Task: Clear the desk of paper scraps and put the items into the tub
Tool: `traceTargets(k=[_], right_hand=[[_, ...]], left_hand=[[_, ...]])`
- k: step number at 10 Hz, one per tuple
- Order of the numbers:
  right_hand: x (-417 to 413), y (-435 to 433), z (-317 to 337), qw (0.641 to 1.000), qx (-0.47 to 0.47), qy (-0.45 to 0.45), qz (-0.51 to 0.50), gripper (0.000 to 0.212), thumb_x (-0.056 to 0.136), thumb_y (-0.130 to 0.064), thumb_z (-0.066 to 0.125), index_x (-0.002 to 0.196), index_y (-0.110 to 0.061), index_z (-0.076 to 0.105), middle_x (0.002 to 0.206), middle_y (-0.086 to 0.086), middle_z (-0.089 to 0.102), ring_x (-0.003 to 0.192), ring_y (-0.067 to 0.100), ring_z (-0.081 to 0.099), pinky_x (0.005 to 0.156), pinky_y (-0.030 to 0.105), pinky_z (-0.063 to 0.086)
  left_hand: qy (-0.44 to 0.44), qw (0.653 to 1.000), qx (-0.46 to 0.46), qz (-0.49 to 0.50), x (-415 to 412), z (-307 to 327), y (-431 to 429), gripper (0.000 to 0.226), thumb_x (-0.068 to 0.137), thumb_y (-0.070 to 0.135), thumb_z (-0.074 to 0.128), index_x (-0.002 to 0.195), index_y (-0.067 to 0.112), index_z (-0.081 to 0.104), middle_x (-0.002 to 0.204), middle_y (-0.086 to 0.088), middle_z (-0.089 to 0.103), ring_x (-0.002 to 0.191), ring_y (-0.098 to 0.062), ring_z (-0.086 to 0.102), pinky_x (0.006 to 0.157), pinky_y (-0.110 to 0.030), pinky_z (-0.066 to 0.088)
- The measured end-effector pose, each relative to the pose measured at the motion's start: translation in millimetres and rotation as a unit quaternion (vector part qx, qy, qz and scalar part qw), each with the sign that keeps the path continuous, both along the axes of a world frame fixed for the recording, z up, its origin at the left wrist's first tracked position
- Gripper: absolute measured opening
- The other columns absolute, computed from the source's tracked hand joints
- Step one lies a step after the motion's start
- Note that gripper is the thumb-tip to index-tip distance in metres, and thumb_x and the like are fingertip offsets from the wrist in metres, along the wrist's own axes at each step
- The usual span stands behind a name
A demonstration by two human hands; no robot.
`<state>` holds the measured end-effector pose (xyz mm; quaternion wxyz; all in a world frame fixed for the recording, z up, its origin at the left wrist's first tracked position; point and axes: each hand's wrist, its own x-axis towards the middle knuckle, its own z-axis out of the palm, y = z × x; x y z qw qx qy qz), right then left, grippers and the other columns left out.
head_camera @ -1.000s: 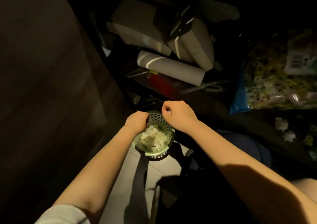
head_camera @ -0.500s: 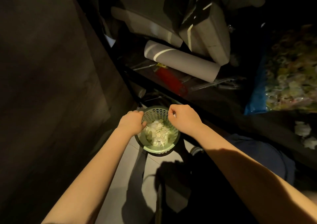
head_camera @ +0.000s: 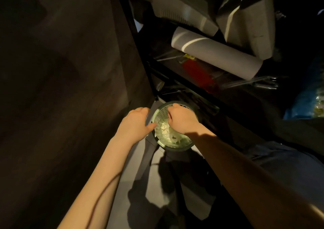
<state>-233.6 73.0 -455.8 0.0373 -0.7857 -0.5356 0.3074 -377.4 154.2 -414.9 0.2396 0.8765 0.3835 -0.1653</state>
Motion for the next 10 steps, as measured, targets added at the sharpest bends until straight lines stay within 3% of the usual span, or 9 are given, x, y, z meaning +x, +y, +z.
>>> traceTargets(k=[1, 3, 4, 6, 8, 10], right_hand=[[-4, 3, -12, 0.999, -0.047, -0.010, 0.019, 0.041, 0.091, -0.019, 0.052, 0.130, -0.010, 0.045, 0.134, 0.011, 0.045, 0.123, 0.029, 0.044, 0.096, 0.041, 0.043], [4, -1, -23, 0.993, -0.109, 0.032, 0.016, 0.062, 0.088, -0.027, 0.056, 0.144, -0.016, 0.031, 0.147, 0.007, 0.037, 0.136, 0.027, 0.030, 0.108, 0.043, 0.033], [11, -5, -18, 0.993, -0.109, 0.034, 0.015, 0.064, 0.089, -0.028, 0.056, 0.146, -0.018, 0.029, 0.150, 0.007, 0.035, 0.138, 0.027, 0.029, 0.109, 0.042, 0.033], [15, -12, 4, 0.995, -0.090, 0.028, -0.006, 0.055, 0.089, -0.029, 0.055, 0.140, -0.018, 0.039, 0.140, 0.009, 0.048, 0.126, 0.029, 0.047, 0.099, 0.040, 0.044], [18, -28, 50, 0.996, -0.070, 0.046, -0.006, 0.044, 0.092, -0.032, 0.052, 0.134, -0.020, 0.047, 0.135, 0.008, 0.052, 0.121, 0.027, 0.051, 0.089, 0.034, 0.043], [22, -56, 106, 0.996, -0.081, 0.039, 0.019, 0.046, 0.093, -0.034, 0.053, 0.134, -0.016, 0.047, 0.135, 0.008, 0.052, 0.121, 0.025, 0.050, 0.093, 0.031, 0.041]], left_hand=[[0.003, 1.000, -0.010, -0.001, -3, -4, 0, 0.058, 0.089, 0.042, 0.056, 0.136, 0.011, 0.041, 0.139, -0.007, 0.045, 0.128, -0.024, 0.042, 0.104, -0.037, 0.039], [0.039, 0.999, -0.027, -0.006, -7, -11, 0, 0.055, 0.088, 0.041, 0.057, 0.131, 0.010, 0.045, 0.137, -0.009, 0.047, 0.127, -0.026, 0.043, 0.104, -0.039, 0.039], [0.062, 0.997, -0.036, -0.009, -6, -12, 0, 0.056, 0.088, 0.041, 0.057, 0.132, 0.010, 0.044, 0.137, -0.011, 0.047, 0.126, -0.026, 0.044, 0.103, -0.041, 0.041], [0.091, 0.995, -0.031, -0.019, -1, -1, -1, 0.054, 0.089, 0.042, 0.054, 0.131, 0.009, 0.044, 0.132, -0.013, 0.050, 0.120, -0.028, 0.049, 0.098, -0.041, 0.044], [0.113, 0.993, -0.036, -0.026, -1, 26, -9, 0.052, 0.091, 0.038, 0.054, 0.134, 0.010, 0.043, 0.131, -0.012, 0.052, 0.119, -0.027, 0.051, 0.097, -0.037, 0.045], [0.128, 0.990, -0.041, -0.031, -2, 61, -23, 0.052, 0.091, 0.036, 0.055, 0.135, 0.011, 0.042, 0.135, -0.011, 0.050, 0.122, -0.027, 0.050, 0.099, -0.036, 0.044]])
